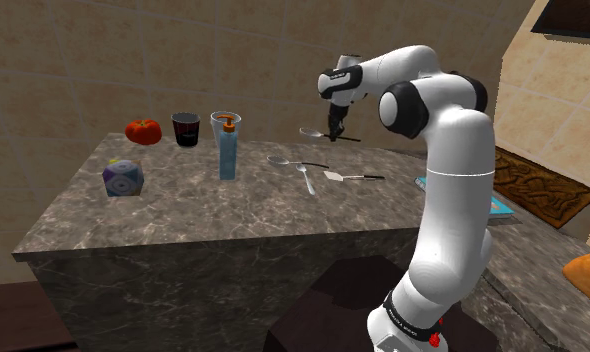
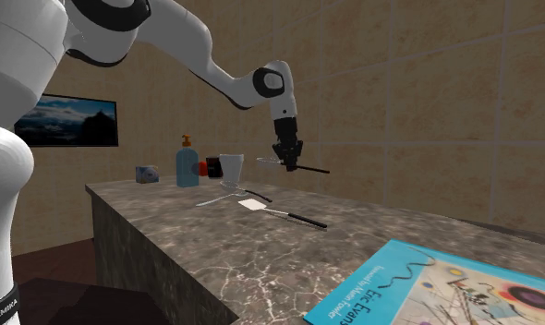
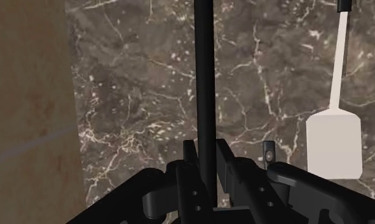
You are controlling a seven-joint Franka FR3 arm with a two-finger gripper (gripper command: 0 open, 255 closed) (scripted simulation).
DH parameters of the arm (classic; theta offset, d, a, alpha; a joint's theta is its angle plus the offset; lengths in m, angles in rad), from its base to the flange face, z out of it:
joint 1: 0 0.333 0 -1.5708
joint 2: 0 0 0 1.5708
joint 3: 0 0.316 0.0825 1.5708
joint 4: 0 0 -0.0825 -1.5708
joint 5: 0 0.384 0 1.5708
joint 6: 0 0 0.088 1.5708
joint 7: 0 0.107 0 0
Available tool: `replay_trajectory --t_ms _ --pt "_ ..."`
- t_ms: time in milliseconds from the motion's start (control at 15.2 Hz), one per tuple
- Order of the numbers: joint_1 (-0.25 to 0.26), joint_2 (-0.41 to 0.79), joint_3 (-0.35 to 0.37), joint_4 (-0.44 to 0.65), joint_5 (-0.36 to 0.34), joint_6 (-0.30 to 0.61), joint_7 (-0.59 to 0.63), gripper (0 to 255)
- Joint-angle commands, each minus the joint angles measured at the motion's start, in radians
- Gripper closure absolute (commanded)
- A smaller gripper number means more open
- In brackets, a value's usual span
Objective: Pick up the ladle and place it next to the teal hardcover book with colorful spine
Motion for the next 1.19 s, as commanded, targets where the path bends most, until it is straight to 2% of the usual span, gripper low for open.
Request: replay_trajectory --t_ms 0,594,858,1122 --pt "-0.001 -0.004 -0.002 0.018 -0.003 -0.022 0.0 255" --pt "0.03 -0.321 -0.08 -0.388 -0.159 0.111 -0.028 255" --pt "0.015 -0.454 -0.108 -0.524 -0.246 0.141 -0.032 255" --pt "-0.021 -0.583 -0.129 -0.64 -0.336 0.153 -0.039 255"
